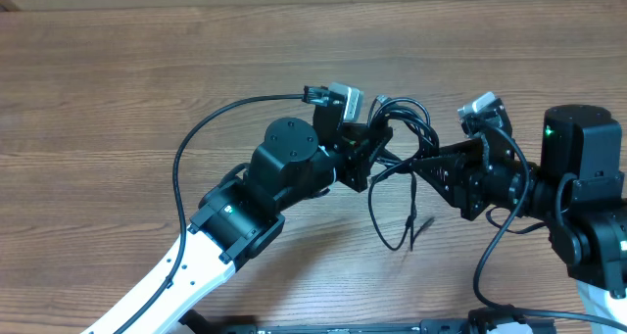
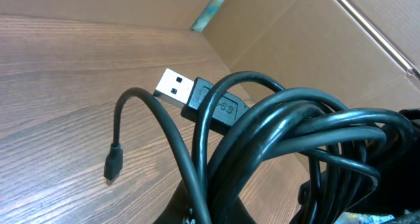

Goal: Untangle cables

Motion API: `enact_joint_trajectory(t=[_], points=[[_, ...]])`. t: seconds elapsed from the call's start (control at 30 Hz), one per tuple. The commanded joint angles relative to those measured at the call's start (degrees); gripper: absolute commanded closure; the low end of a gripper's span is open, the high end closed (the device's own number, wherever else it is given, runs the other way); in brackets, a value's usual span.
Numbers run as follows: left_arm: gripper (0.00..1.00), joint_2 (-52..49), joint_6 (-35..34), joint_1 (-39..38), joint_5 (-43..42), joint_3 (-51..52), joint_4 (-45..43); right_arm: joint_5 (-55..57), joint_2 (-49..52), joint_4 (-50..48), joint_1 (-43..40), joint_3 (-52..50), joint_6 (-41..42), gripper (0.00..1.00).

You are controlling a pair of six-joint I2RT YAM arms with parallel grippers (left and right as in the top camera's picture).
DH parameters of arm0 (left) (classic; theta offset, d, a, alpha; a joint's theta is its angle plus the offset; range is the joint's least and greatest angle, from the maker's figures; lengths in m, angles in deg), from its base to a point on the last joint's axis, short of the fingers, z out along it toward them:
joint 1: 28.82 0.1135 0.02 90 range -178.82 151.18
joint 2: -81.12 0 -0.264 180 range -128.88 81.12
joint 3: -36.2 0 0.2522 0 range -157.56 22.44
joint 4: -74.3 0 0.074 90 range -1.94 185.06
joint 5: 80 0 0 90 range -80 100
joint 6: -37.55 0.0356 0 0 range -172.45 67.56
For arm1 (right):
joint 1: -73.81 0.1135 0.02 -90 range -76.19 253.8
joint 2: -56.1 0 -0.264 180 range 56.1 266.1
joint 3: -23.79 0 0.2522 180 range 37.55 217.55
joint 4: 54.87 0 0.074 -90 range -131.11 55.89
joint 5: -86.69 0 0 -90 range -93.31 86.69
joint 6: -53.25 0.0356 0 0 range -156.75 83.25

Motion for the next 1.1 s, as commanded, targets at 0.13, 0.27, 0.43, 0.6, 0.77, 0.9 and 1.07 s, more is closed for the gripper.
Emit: enact_joint_trajectory(t=[0.13,0.27,0.43,0.6,0.77,0.9,1.07], points=[[0.96,0.46,0.09,0.37,2.29,-0.74,1.53,1.77,-0.85,-2.12,-0.09,0.15,0.39,0.80],[0.96,0.46,0.09,0.35,2.29,-0.74,1.55,1.05,-0.90,-2.16,-0.09,0.15,0.61,0.96],[0.96,0.44,0.09,0.37,2.49,-0.74,1.57,0.87,-0.92,-2.03,-0.09,0.15,0.61,0.96],[0.96,0.44,-5.25,0.37,9.16,-0.74,3.85,-0.63,-0.92,-1.55,-0.09,0.15,0.85,0.96],[0.96,0.46,-18.60,0.37,18.36,-0.74,8.20,-0.61,-1.01,-0.83,-0.09,0.15,1.03,0.96],[0.96,0.46,-23.87,0.37,20.00,-0.74,7.93,-1.11,-1.01,0.39,-0.09,0.15,1.03,0.96],[0.96,0.46,-26.88,0.37,20.02,-0.74,7.48,-1.46,-1.01,0.81,-0.09,0.13,1.01,0.96]])
